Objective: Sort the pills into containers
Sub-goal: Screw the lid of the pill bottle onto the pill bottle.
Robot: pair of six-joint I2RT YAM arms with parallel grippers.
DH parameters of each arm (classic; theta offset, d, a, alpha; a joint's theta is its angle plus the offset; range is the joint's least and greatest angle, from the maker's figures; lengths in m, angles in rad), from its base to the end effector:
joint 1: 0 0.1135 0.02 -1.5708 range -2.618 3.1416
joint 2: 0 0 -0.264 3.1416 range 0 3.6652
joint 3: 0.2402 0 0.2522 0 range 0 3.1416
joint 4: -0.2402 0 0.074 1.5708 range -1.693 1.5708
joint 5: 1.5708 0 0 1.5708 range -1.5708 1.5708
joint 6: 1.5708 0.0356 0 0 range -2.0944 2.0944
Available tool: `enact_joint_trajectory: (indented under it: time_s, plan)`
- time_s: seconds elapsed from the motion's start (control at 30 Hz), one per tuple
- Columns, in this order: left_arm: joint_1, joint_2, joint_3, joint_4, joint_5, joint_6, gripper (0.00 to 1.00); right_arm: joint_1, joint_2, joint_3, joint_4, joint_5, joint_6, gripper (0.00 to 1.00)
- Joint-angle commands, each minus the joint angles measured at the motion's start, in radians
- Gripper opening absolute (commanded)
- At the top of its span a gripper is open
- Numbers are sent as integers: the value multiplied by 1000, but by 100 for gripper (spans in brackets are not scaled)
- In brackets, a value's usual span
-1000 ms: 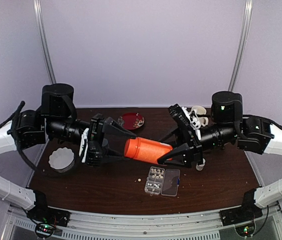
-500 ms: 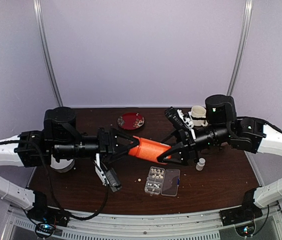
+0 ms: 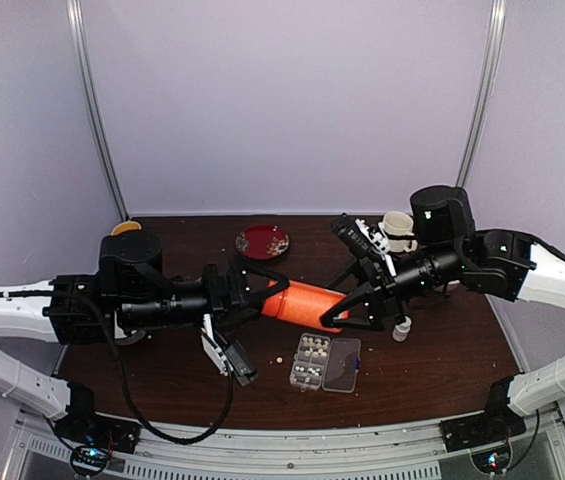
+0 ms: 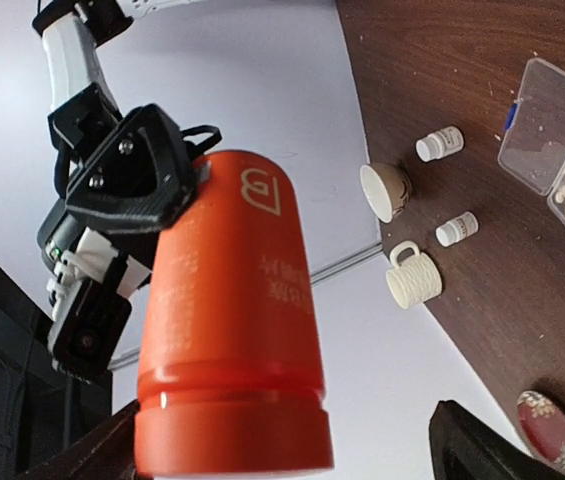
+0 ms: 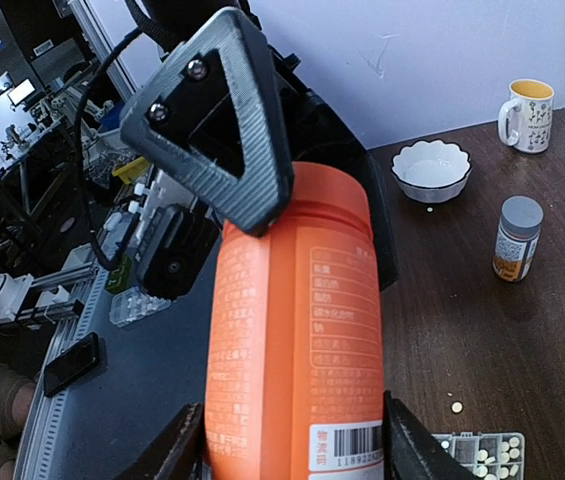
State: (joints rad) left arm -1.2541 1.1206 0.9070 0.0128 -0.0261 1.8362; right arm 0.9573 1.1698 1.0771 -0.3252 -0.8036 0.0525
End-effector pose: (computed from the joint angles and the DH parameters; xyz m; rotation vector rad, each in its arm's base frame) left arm 0.0833 -0.2512 0.3360 1.7918 0.0651 0.4427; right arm 0.1268 0.2246 0.3536 -1.4181 1.6106 1.4197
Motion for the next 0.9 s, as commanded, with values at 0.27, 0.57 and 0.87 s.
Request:
enact_joint_trajectory:
  time_s: [0.27, 0.57, 0.87]
  plan:
    - [-3, -163, 69, -75, 83, -1267, 98, -14, -52, 92, -209, 126, -306, 0]
    - [-2, -146, 160, -97, -90, -2260, 98, -1, -107, 36, -35, 263, -418, 0]
    - [65, -86, 204, -141, 148, -2720, 98, 57, -101, 43, 5, 325, -515, 0]
